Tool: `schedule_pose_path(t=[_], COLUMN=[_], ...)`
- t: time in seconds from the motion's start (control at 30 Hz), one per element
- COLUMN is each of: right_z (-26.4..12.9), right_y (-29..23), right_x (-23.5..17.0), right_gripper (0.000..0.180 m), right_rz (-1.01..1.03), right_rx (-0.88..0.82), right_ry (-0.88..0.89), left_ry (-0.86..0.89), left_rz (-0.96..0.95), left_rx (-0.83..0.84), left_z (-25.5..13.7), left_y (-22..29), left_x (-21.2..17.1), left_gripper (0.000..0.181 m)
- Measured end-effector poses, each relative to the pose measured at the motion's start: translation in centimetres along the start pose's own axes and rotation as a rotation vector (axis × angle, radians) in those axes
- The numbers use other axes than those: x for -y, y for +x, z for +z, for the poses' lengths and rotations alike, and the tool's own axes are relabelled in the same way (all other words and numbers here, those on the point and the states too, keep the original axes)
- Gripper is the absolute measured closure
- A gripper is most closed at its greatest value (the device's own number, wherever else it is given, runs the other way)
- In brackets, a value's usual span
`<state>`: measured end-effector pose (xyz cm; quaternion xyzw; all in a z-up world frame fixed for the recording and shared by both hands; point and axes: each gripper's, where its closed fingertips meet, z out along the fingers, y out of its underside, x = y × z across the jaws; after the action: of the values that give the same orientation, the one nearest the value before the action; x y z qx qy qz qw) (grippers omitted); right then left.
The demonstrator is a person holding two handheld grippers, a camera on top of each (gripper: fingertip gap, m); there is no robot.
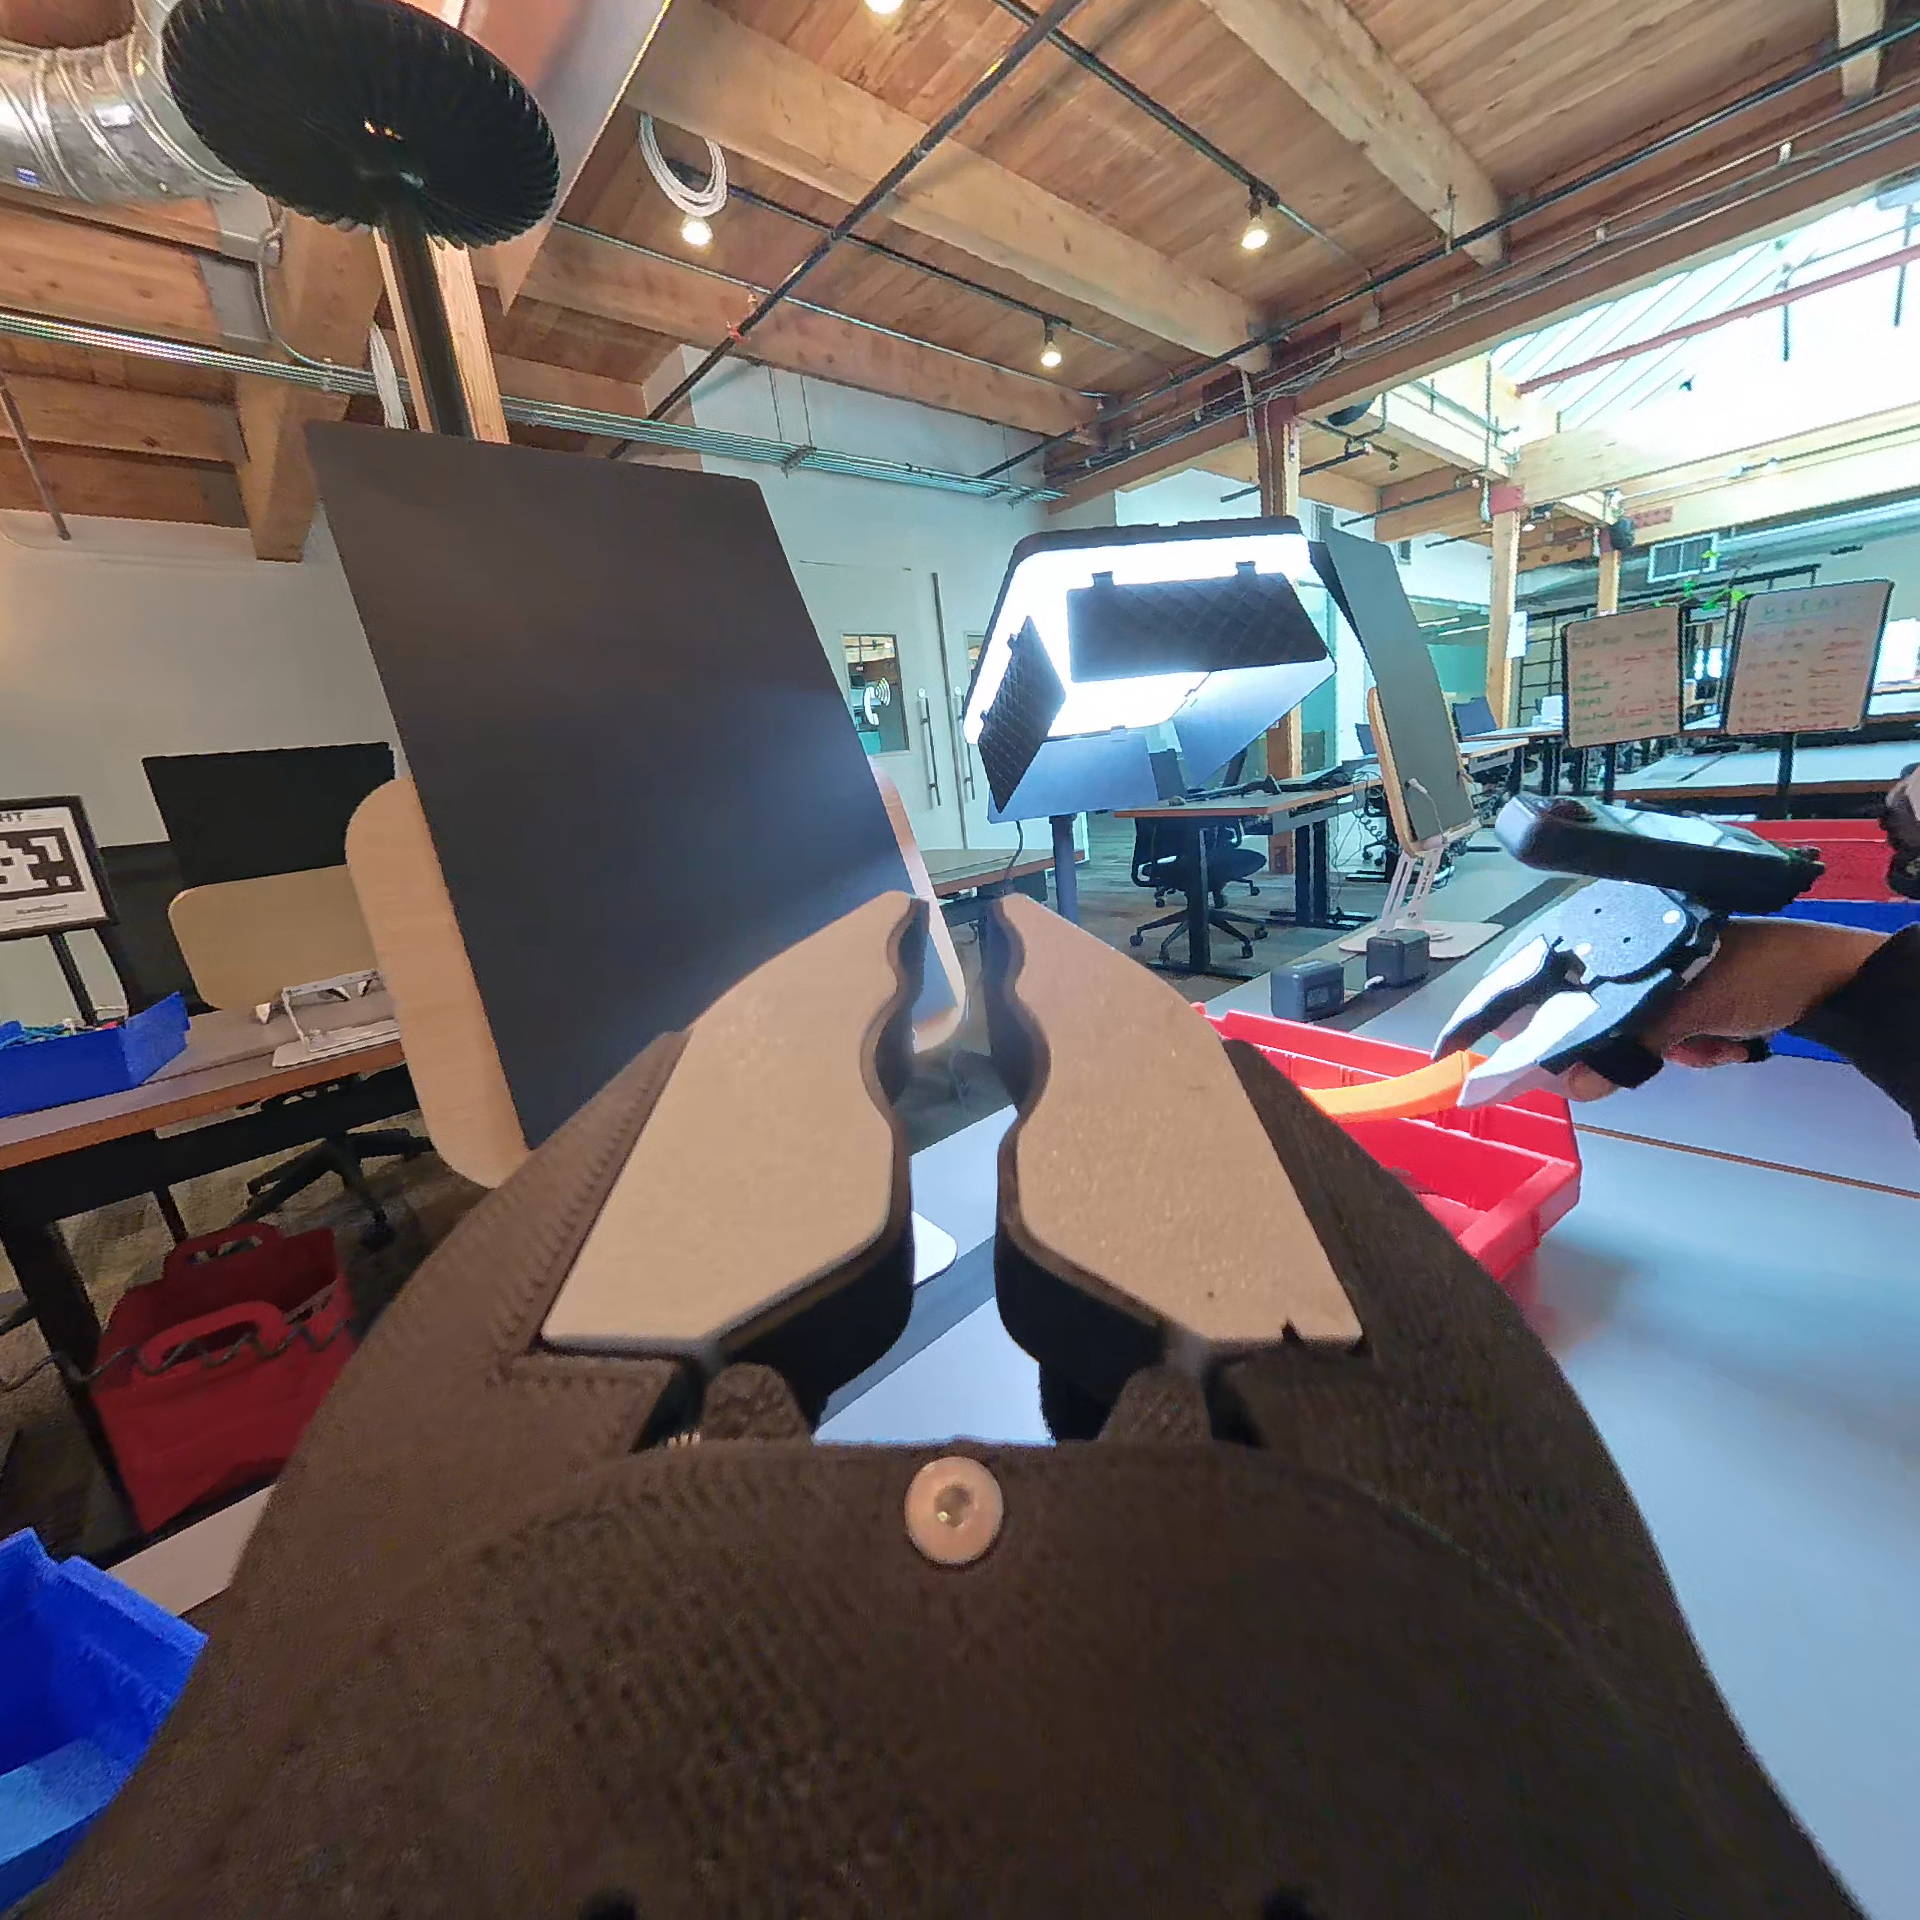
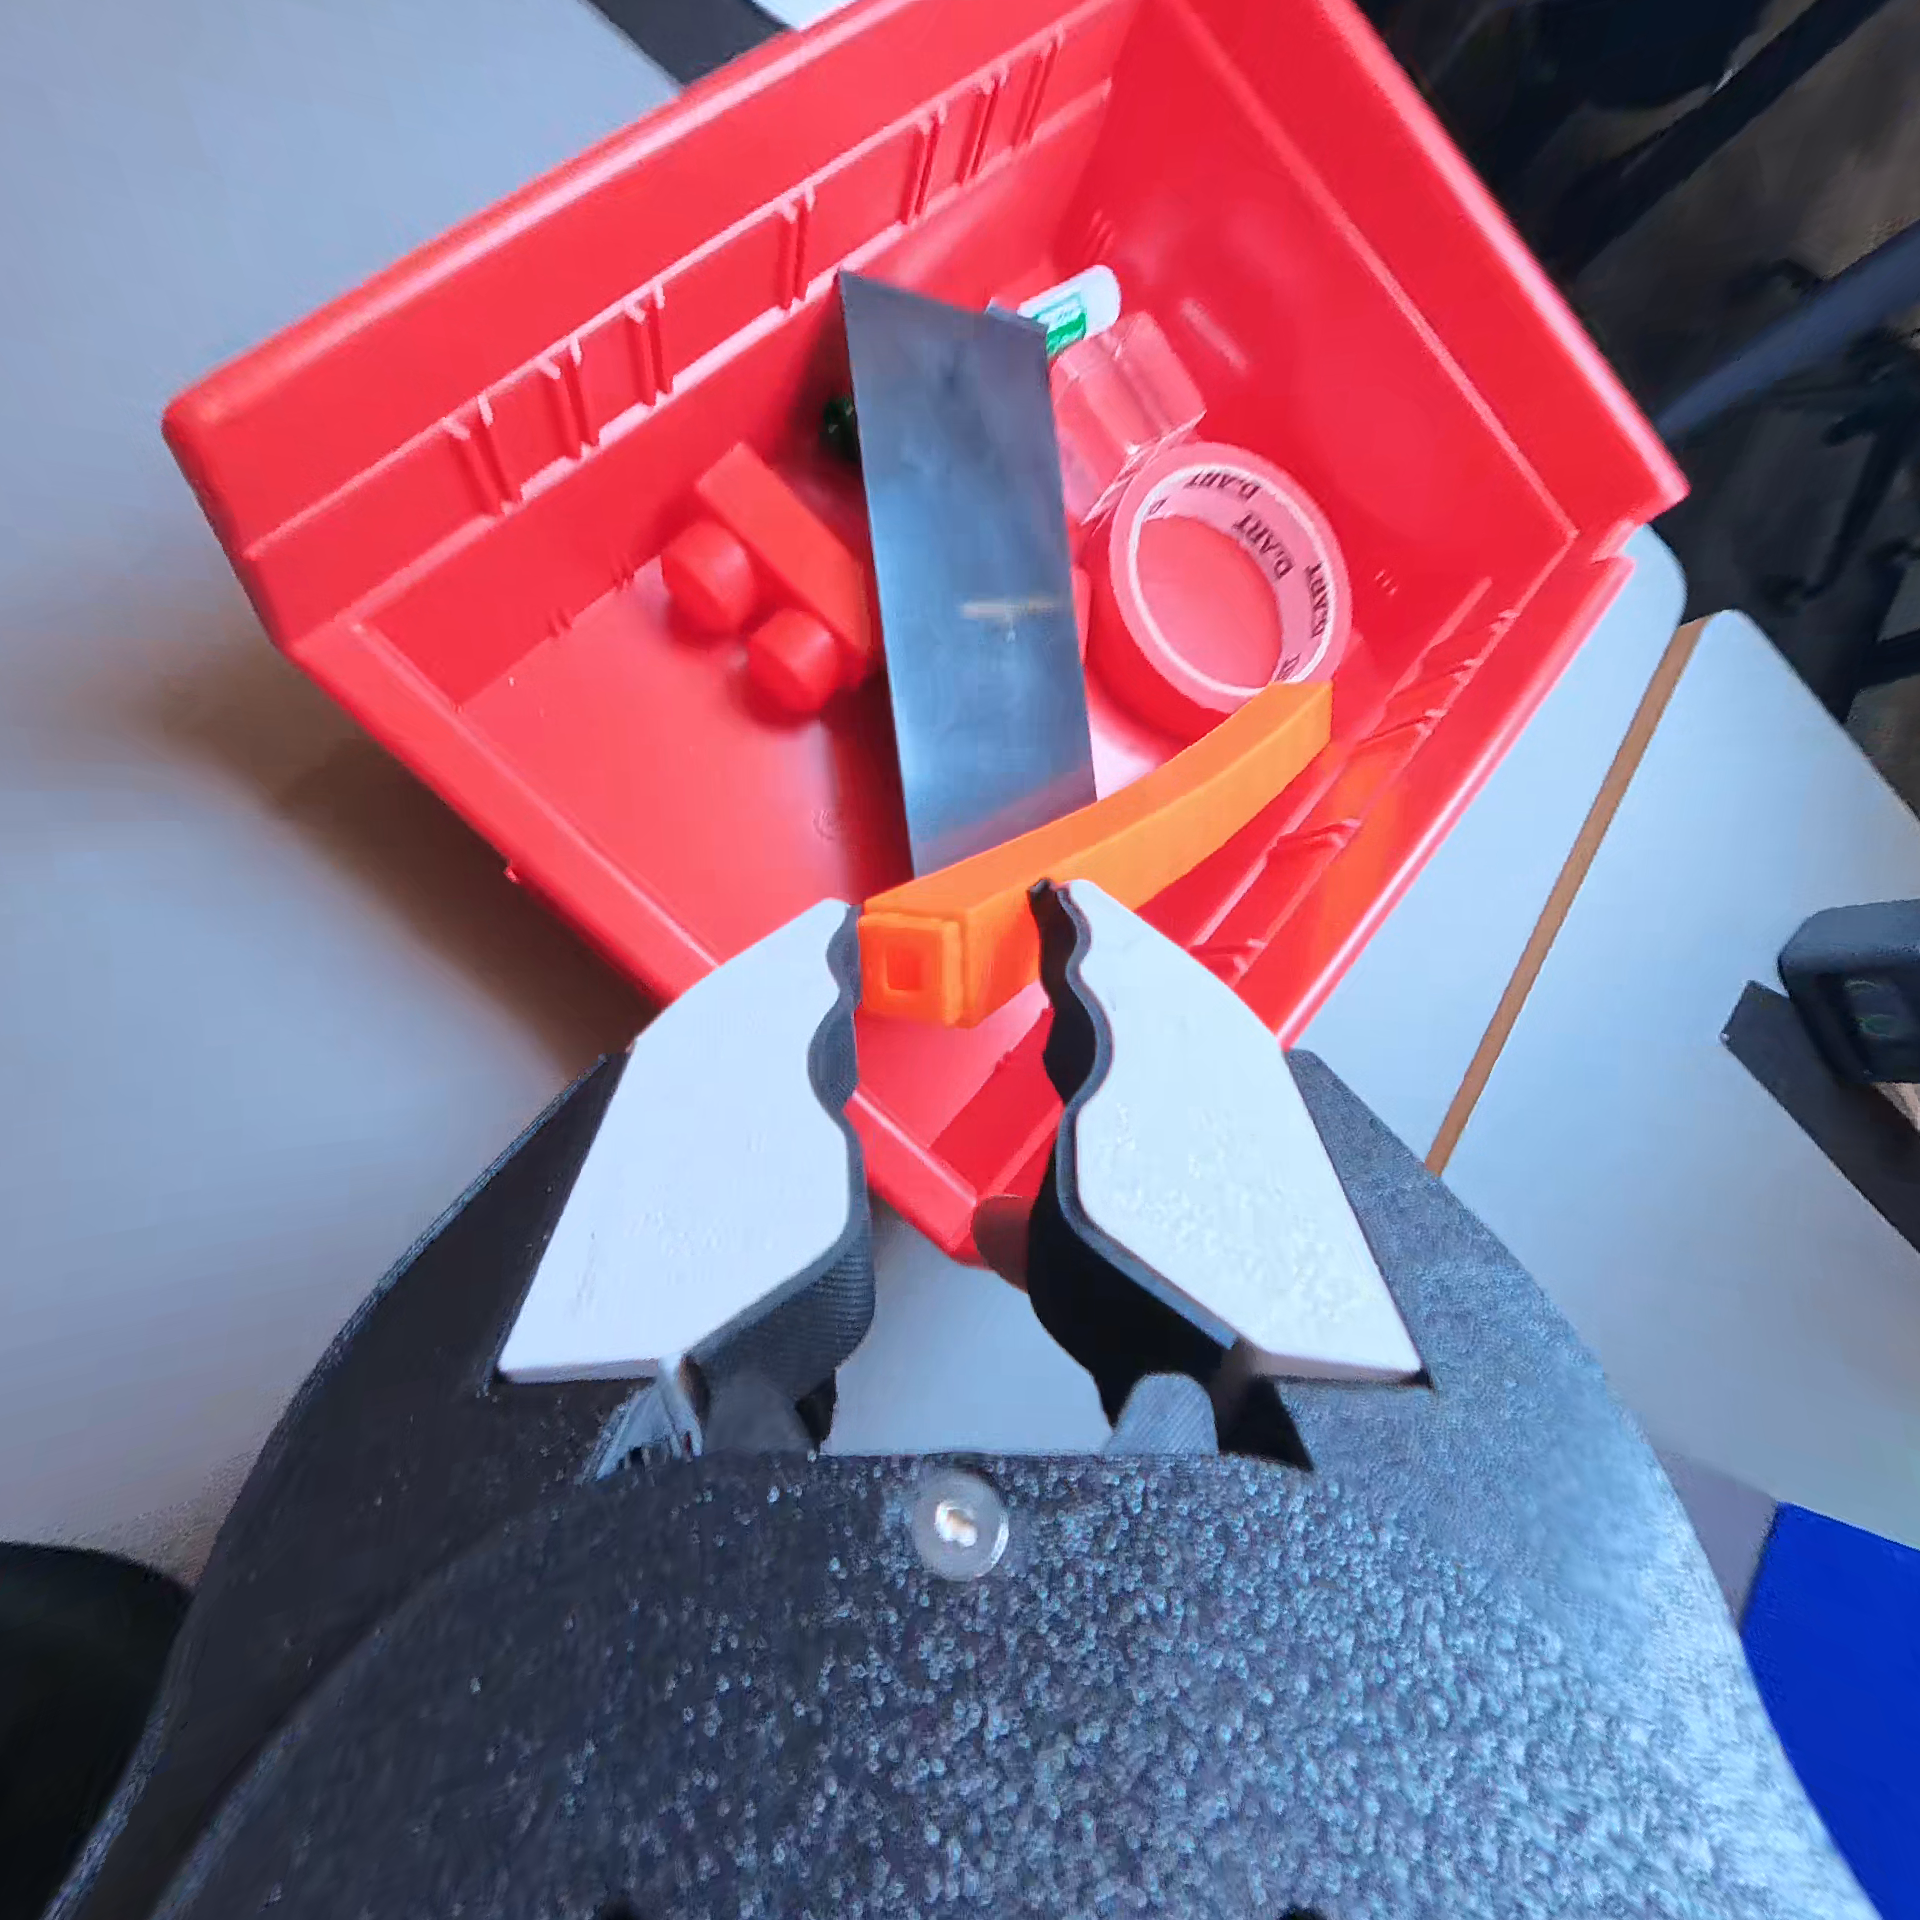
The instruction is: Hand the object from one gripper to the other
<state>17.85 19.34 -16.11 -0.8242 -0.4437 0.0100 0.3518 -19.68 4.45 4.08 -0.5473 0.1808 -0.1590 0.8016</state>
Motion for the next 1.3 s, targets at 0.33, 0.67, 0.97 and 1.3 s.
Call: schedule_pose_path(t=[0.33,0.67,0.97,1.3], right_z=[3.0,3.0,-3.0,-4.9], right_y=[-0.2,3.9,2.8,-1.7], right_x=[-3.5,0.5,9.1,15.1], right_gripper=[0.14,0.157,0.145,0.152], right_rz=[-0.058,0.045,0.155,0.326], right_rx=[-0.033,-0.349,-0.286,-0.2], right_ry=[-0.251,-0.088,0.476,0.769], left_ry=[0.002,0.0,-0.05,-0.165], left_rz=[0.022,0.032,0.037,0.029], left_rx=[0.002,0.005,0.052,0.132], left_z=[-0.1,-0.1,-0.2,-0.2], left_y=[0.0,-0.2,-1.3,-4.1], left_x=[0.1,0.0,-0.8,-4.5], left_gripper=[0.17,0.17,0.168,0.166])
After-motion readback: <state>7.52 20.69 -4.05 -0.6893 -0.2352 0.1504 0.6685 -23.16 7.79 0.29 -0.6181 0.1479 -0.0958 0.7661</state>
